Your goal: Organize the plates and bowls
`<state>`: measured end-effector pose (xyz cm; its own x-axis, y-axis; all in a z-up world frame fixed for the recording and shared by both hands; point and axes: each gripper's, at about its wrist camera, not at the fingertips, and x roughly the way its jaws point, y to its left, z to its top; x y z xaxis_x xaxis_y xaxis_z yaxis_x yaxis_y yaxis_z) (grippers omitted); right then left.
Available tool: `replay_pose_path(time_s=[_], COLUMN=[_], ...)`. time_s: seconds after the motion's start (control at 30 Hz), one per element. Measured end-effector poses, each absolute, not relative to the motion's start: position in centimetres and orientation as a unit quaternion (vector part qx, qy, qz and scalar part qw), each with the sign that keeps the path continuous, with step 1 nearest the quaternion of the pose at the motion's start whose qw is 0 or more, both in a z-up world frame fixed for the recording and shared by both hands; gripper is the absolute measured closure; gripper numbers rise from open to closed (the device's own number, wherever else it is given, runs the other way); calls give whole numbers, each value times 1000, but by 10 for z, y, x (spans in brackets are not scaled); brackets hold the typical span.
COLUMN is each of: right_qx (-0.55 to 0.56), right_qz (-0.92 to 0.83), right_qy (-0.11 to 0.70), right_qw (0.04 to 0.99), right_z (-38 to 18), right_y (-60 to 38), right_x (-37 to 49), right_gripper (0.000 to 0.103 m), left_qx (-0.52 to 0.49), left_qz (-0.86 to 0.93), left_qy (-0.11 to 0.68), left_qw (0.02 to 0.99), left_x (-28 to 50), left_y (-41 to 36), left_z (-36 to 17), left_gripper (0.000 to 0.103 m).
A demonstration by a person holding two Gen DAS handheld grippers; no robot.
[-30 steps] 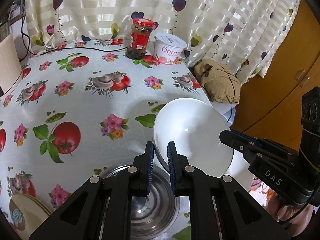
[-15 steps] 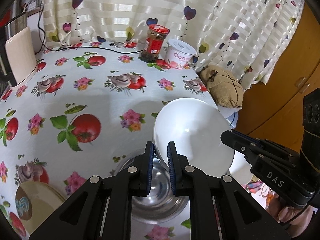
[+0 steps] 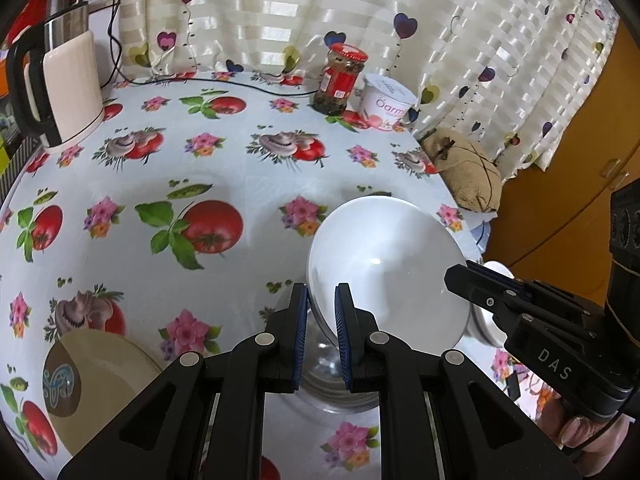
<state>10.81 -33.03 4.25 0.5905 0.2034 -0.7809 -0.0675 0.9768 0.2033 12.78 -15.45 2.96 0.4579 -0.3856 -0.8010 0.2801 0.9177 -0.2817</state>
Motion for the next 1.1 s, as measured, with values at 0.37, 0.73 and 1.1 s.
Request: replay_pose_path(time_s=[0.37, 0.73, 1.1], right_qx=[78, 78, 75], right_qz=[82, 86, 90], right_qy=[469, 483, 490], right_qw=[876, 868, 864], right_z=[19, 5, -2], right_y=[-324, -322, -320], right_x=[108, 111, 111], right_gripper=[91, 91, 88], left_qx=[-54, -51, -51], left_qz=[-187, -181, -182], left_qy=[501, 511, 513], left_qw=[843, 839, 838], left_x=[126, 126, 126], left_y=[-150, -149, -149], left_z=[10, -3, -7], left_gripper=[88, 88, 88])
